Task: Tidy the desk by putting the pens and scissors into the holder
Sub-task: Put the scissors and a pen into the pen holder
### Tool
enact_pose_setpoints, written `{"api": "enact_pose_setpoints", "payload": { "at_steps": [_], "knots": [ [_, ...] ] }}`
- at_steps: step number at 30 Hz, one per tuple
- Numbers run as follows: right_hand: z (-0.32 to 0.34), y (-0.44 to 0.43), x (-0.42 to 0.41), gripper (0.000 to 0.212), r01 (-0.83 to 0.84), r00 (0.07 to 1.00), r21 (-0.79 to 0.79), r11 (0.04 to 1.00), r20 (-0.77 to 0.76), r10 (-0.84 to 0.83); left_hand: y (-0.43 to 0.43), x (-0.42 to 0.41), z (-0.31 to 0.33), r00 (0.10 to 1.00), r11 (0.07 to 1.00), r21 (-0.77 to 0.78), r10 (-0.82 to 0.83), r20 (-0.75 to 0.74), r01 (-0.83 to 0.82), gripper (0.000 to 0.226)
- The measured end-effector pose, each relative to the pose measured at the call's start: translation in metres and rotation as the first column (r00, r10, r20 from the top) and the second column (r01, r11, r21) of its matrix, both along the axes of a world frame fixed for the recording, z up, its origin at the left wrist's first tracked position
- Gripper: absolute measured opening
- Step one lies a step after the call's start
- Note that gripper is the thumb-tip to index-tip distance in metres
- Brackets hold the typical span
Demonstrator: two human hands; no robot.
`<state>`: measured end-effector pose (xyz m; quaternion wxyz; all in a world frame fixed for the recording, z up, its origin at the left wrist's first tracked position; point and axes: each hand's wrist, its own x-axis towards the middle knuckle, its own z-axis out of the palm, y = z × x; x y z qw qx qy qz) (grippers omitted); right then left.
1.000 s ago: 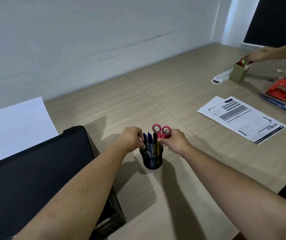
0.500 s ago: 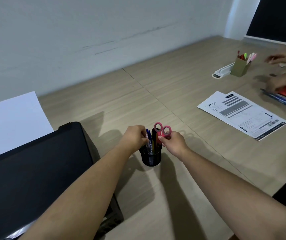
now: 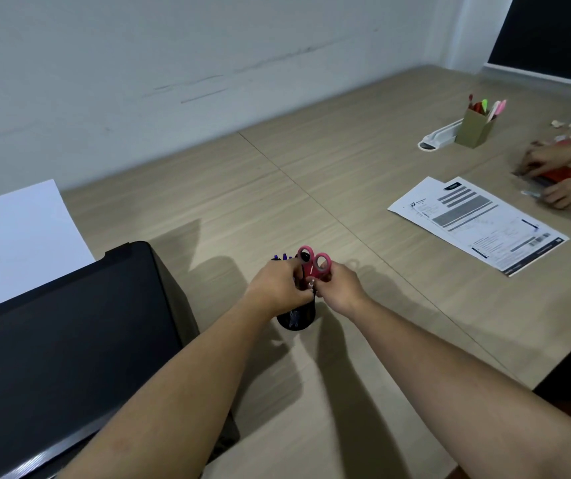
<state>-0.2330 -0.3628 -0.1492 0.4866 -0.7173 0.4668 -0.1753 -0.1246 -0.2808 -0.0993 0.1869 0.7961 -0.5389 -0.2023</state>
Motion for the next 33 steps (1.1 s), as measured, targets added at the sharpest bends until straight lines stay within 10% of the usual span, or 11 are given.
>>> {"api": "enact_pose_setpoints", "payload": {
  "at_steps": [22, 26, 33],
  "knots": [
    [0.018, -0.012, -0.004, 0.028, 0.01, 1.0, -0.095, 0.995, -0.022, -0.012, -0.002, 0.021, 0.014, 0.953, 0.98, -0.021, 0.195, 0.233, -0.196, 0.026],
    [0.04, -0.013, -0.005, 0.037, 0.177, 0.984, -0.359, 0.916, 0.066, -0.164, 0.012, 0.031, 0.038, 0.935, 0.975, -0.057, 0.223, 0.276, -0.216, 0.019],
    [0.138, 0.038, 0.032, 0.01, -0.013, 0.969, -0.481, 0.877, 0.21, 0.13, 0.08, 0.046, 0.107, 0.863, 0.932, -0.188, 0.358, 0.356, -0.309, 0.008]
  ]
}}
